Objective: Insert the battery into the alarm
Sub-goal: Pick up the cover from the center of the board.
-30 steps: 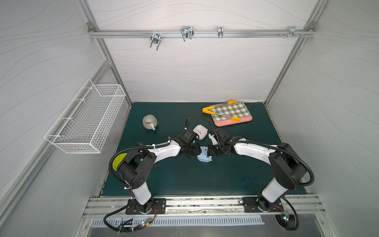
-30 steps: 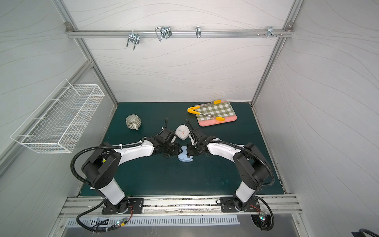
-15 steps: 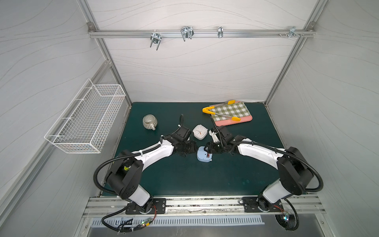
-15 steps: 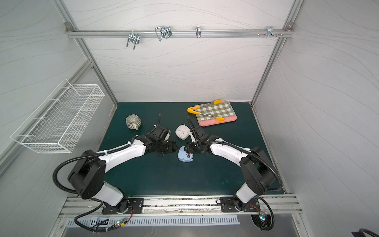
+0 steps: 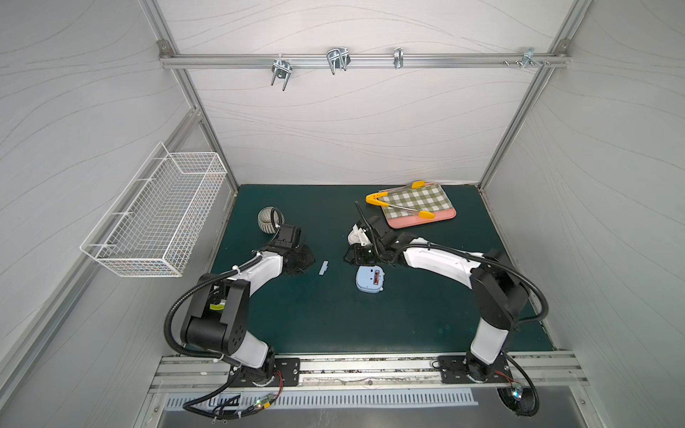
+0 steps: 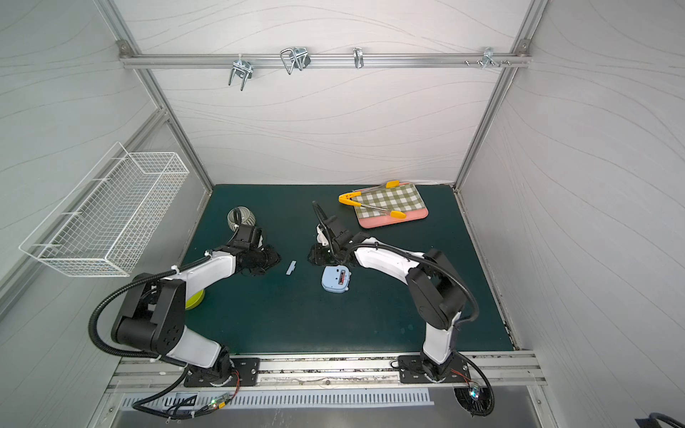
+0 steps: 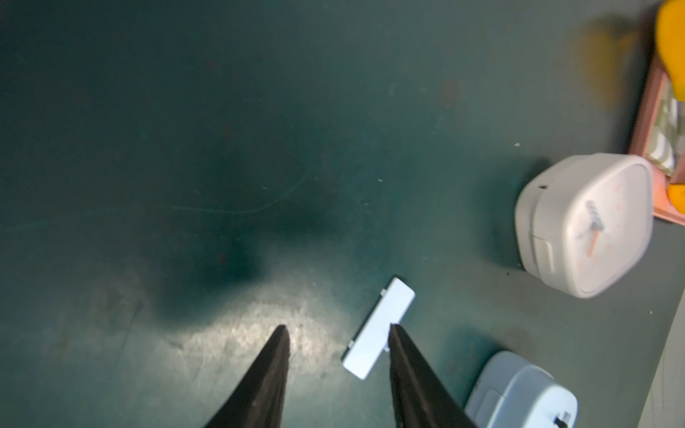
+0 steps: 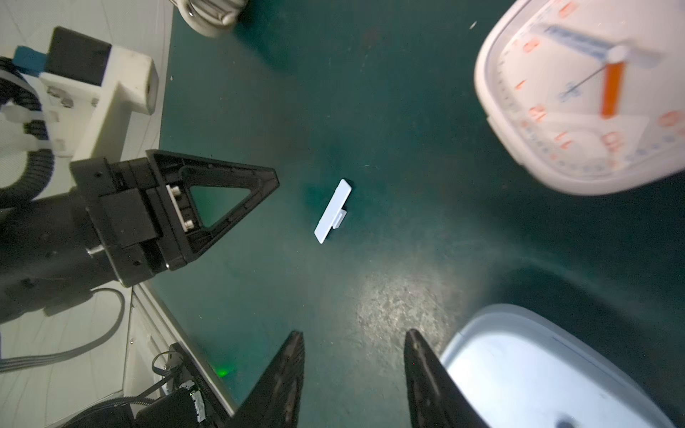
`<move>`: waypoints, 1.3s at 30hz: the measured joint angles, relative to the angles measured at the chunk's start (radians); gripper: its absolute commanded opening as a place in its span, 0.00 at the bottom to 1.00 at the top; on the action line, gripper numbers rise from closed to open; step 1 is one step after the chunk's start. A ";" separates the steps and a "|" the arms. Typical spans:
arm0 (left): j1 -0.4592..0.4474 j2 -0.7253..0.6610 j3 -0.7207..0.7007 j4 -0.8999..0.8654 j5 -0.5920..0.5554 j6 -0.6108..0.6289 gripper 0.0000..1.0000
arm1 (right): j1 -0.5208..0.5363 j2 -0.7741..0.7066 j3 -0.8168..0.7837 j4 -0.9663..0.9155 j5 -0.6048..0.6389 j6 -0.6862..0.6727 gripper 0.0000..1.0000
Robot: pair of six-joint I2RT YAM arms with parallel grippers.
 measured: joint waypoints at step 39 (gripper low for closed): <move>-0.015 0.136 -0.055 0.240 0.267 -0.035 0.22 | 0.005 0.375 0.238 0.076 -0.186 0.245 0.22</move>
